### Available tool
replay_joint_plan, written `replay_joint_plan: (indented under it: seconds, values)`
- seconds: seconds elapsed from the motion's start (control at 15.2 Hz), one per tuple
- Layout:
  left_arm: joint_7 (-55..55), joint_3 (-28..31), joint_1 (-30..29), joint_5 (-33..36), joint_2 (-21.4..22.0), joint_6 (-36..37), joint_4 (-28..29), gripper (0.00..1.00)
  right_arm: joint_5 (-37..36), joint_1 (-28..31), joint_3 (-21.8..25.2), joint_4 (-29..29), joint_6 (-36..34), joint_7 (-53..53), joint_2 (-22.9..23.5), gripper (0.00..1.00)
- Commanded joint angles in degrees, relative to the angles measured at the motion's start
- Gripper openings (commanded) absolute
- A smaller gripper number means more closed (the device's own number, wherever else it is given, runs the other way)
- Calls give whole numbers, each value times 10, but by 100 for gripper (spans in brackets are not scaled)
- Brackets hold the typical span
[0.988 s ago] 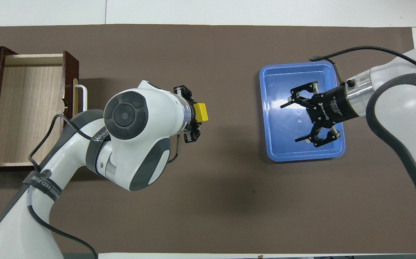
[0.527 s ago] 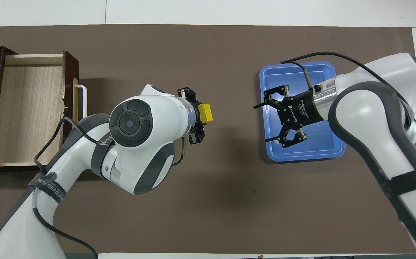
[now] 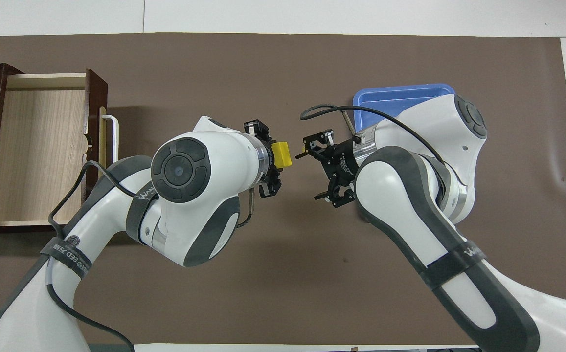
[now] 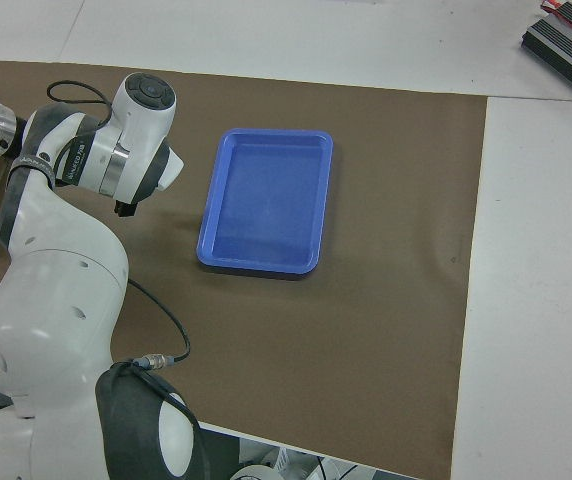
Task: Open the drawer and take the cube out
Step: 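Hold the cube with the left gripper while the right gripper reaches it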
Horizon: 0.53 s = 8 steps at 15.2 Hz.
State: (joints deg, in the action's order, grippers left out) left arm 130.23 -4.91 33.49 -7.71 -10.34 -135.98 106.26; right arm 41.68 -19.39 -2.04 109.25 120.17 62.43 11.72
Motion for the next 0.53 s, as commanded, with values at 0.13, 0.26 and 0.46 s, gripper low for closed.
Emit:
replay_joint_plan:
  seconds: [0.13,0.26,0.46]
  values:
    - [2,7,9,-9,21,-13,30,0,-6,-10,1,-11,35,32,6,100]
    - [1,8,9,-9,23,-13,34,0,-5,-10,1,-44,38,67,30,100]
    - [-2,7,9,-9,29,-13,44,0,-6,-11,1,-65,39,101,42,100]
